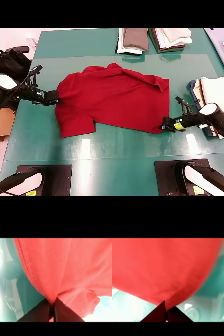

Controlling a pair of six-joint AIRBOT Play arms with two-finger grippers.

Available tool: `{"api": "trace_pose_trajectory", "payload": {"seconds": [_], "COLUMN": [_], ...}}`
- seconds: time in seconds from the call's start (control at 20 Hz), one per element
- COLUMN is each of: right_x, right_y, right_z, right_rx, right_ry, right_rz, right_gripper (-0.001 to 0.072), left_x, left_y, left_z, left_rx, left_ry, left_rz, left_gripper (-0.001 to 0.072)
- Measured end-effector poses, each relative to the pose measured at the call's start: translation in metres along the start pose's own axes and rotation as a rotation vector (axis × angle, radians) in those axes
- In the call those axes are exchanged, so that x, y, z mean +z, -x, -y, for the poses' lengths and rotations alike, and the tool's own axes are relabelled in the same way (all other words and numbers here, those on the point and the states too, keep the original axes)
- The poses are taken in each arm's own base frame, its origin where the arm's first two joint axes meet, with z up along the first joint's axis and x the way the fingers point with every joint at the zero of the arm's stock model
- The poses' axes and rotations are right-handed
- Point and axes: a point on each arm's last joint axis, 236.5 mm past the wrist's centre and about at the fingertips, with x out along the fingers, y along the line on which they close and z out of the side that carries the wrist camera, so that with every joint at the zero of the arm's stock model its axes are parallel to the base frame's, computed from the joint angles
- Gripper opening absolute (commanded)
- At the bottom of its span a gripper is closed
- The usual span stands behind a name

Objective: Fold the shirts.

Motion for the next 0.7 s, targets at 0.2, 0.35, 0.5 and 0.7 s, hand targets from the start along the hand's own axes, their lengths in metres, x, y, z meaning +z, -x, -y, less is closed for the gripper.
{"api": "trace_pose_trajectory", "payload": {"seconds": [0.2, 0.35, 0.5, 0.7], "right_x": [0.056, 0.102, 0.110, 0.069], "right_y": [0.064, 0.171, 0.305, 0.440], "right_z": [-0.054, -0.115, -0.174, -0.217], "right_rx": [0.015, 0.021, 0.004, -0.075], "right_ry": [0.190, 0.358, 0.499, 0.606], "right_rz": [0.195, 0.494, 0.836, 1.161], "right_gripper": [0.0015, 0.0015, 0.0015, 0.0014], "left_x": [0.040, 0.078, 0.087, 0.047], "left_y": [0.062, 0.162, 0.290, 0.443], "left_z": [0.027, 0.073, 0.131, 0.197], "left_rx": [0.003, -0.004, -0.020, -0.059], "left_ry": [-0.083, -0.196, -0.318, -0.442], "left_rz": [0.186, 0.452, 0.756, 1.111], "left_gripper": [0.0033, 0.0032, 0.0033, 0.0031]}}
